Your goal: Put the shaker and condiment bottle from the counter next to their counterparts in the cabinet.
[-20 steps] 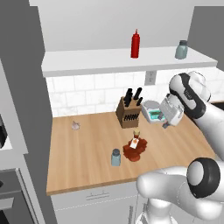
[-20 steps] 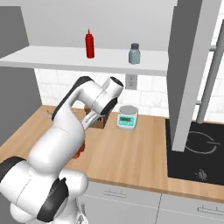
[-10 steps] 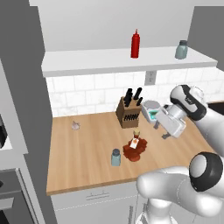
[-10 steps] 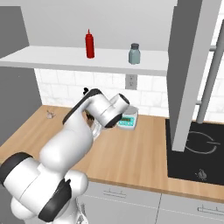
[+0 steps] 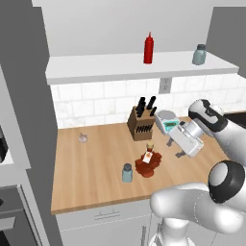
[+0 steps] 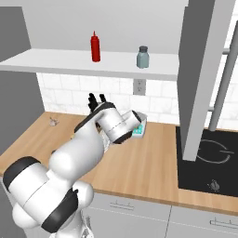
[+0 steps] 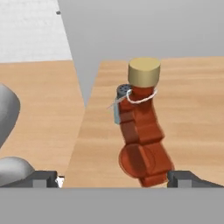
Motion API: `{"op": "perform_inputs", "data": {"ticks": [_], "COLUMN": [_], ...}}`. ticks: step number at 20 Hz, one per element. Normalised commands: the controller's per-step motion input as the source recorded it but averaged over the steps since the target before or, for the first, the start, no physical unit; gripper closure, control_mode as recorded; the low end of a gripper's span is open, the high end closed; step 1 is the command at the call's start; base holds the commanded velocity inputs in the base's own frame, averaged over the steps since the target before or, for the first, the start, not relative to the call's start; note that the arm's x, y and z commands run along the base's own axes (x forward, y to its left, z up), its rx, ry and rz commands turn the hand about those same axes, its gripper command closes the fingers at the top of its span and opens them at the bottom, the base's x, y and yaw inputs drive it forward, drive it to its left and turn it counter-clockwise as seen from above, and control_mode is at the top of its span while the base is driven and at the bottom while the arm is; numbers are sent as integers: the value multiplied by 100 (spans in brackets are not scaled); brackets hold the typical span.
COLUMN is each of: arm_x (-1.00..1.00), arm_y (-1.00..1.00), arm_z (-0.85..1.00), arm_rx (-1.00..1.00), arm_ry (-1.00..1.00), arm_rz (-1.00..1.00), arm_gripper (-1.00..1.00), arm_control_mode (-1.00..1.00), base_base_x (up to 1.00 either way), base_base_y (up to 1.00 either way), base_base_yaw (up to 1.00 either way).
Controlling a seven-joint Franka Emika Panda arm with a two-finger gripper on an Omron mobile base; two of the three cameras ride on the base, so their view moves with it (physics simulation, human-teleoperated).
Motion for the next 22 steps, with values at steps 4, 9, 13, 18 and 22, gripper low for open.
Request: {"op": "perform_inputs", "data": {"ticks": [4, 9, 13, 18, 22], "arm_x": [1, 25, 9, 12, 15], "arm_y": [1, 1, 0, 3, 6], "arm_z": [-7, -3, -12, -22, -12], "arm_rx": [3, 5, 7, 8, 3], "arm_ry": [0, 0, 0, 0, 1], "arm_rz": [0, 0, 0, 0, 0], "arm_gripper": [-100, -100, -100, -100, -100], "arm_control_mode": [-100, -100, -100, -100, -100], "base_base_x": [0, 0, 0, 0, 0], "base_base_y": [0, 0, 0, 0, 0], "base_base_yaw": [0, 0, 0, 0, 0]}}
